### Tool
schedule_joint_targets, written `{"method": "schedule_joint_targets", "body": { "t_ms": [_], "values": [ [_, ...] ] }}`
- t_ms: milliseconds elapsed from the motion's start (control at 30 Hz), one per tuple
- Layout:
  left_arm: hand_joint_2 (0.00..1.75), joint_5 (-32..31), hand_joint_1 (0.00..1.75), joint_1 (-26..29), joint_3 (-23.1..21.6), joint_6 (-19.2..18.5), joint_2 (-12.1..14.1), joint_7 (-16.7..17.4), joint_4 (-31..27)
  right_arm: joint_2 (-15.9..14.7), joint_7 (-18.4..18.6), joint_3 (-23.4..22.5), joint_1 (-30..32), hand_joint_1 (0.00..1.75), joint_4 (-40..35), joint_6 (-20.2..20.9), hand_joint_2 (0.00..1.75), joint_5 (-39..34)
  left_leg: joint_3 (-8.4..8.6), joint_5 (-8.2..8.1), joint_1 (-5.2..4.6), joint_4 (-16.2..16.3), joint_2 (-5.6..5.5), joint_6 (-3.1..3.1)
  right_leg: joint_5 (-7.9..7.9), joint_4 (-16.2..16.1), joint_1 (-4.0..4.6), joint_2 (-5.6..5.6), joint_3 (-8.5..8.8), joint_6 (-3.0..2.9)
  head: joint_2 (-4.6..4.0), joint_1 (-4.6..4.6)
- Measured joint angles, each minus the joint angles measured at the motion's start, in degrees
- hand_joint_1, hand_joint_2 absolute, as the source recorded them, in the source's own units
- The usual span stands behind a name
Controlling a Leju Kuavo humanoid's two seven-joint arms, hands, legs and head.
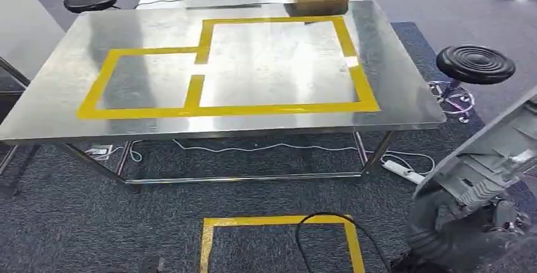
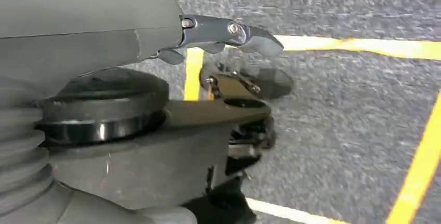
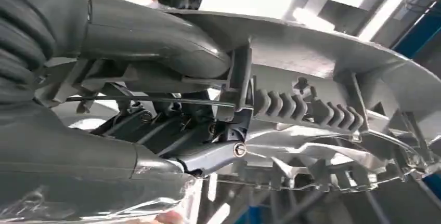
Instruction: Take the parts from the cabinet and place them on the table.
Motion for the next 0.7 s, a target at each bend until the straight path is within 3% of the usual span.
{"method": "schedule_joint_targets", "body": {
  "t_ms": [67,100,133,167,200,267,300,333,433,500,533,600,633,667,700],
  "values": [
    [1.75,-0.02,0.00,-0.01,0.11,-0.28,0.07,-0.30,0.00,-0.50,0.33,1.24,-0.11,1.75,0.91,0.00,1.75,-0.59,-4.22,-4.51,0.05,8.86,0.02,-0.32,0.02,0.00,0.00,-0.20,-0.15,-0.49,0.00,-0.11],
    [1.75,-0.04,0.00,0.04,0.15,-0.28,0.09,-0.22,0.00,-0.68,0.63,1.73,-0.17,1.75,1.40,0.00,1.75,-0.83,-6.34,-6.12,0.04,13.21,0.02,-0.35,0.02,0.01,0.04,-0.26,-0.23,-0.50,0.00,-0.11],
    [1.75,-0.04,0.00,0.09,0.20,-0.26,0.11,-0.02,0.00,-0.76,0.81,1.99,-0.26,1.75,1.73,0.00,1.75,-0.94,-7.80,-6.53,0.04,15.88,0.02,-0.30,0.02,0.02,0.08,-0.26,-0.27,-0.51,0.00,-0.11],
    [1.75,-0.04,0.00,0.12,0.24,-0.28,0.13,0.11,0.00,-0.83,1.01,2.23,-0.29,1.75,2.08,0.00,1.75,-0.94,-7.60,-5.45,0.04,15.38,0.02,-0.19,0.02,0.02,0.09,-0.27,-0.24,-0.50,0.00,-0.09],
    [1.75,-0.04,0.00,0.11,0.26,-0.35,0.20,0.11,0.00,-0.87,1.16,2.38,-0.34,1.75,2.34,0.00,1.75,-0.89,-6.27,-3.24,0.03,12.53,0.02,0.00,0.02,0.02,0.11,-0.26,-0.20,-0.49,0.00,-0.13],
    [1.75,-0.02,0.00,0.08,0.26,-0.50,0.26,0.11,0.00,-0.92,1.33,2.66,-0.42,1.75,2.60,0.00,1.75,-0.85,-1.15,1.54,0.03,2.71,0.09,0.45,-0.03,0.02,0.11,-0.24,-0.01,-0.38,0.00,-0.11],
    [1.75,-0.02,0.00,0.05,0.28,-0.63,0.26,0.11,0.00,-0.98,1.38,2.80,-0.45,1.75,2.67,0.00,1.75,-0.76,0.91,2.09,-0.04,-1.09,0.23,0.65,-0.08,0.04,0.31,-0.23,-0.02,-0.08,0.00,-0.11],
    [1.75,-0.04,0.00,-0.06,0.28,-0.77,0.26,0.11,0.00,-1.00,1.38,2.79,-0.46,1.75,2.69,0.00,1.75,-0.67,1.35,1.50,-0.10,-2.61,0.17,0.73,-0.26,0.44,0.60,-0.10,-0.26,0.28,0.00,-0.15],
    [1.75,0.18,0.00,0.09,0.33,-2.54,0.26,-0.11,0.00,-1.14,1.46,2.93,-0.52,1.75,2.95,0.00,1.75,0.64,1.03,1.62,-0.37,-2.30,0.12,1.58,0.13,-0.39,0.28,-0.13,-0.09,1.39,0.00,0.05],
    [1.75,0.50,0.00,0.06,0.59,-3.60,0.26,-0.37,0.00,-1.20,1.44,2.93,-0.55,1.75,3.04,0.00,1.75,1.36,1.34,1.99,0.09,-2.83,0.14,2.25,-1.04,0.87,0.24,-0.15,-0.74,1.99,0.00,0.24],
    [1.75,0.50,0.00,-0.01,0.81,-3.85,0.26,-0.55,0.00,-1.20,1.38,2.93,-0.57,1.75,3.08,0.00,1.75,1.70,1.35,1.93,0.10,-2.83,0.14,2.49,-3.09,3.98,0.24,-0.13,-2.13,2.19,0.00,0.57],
    [1.75,-0.22,0.00,0.08,0.92,-3.41,0.28,-0.83,0.00,-1.20,1.05,2.88,-0.56,1.75,3.23,-0.02,1.75,3.12,1.33,1.87,0.02,-2.81,0.16,2.65,-7.60,13.96,0.23,-0.12,-6.83,2.42,0.00,0.70],
    [1.75,-0.46,0.00,0.13,0.94,-3.21,0.31,-0.98,0.00,-1.20,0.90,2.79,-0.53,1.75,3.30,-0.02,1.75,3.63,1.34,1.86,-0.01,-2.80,0.16,2.67,-8.47,17.40,0.24,-0.13,-8.54,2.50,0.00,0.74],
    [1.75,-0.59,0.00,0.15,0.96,-3.17,0.33,-1.33,0.00,-1.20,0.79,2.77,-0.51,1.75,3.36,-0.02,1.75,4.04,1.39,1.82,-0.01,-2.79,0.15,2.72,-7.78,17.80,0.23,-0.13,-8.91,2.48,0.00,0.74],
    [1.75,-0.63,0.00,0.16,0.98,-3.47,0.35,-1.74,0.00,-1.20,0.70,2.75,-0.52,1.75,3.45,-0.02,1.75,4.20,1.49,1.77,0.00,-2.78,0.12,2.73,-5.95,15.64,0.23,-0.13,-7.86,2.43,0.00,0.77]
  ]
}}
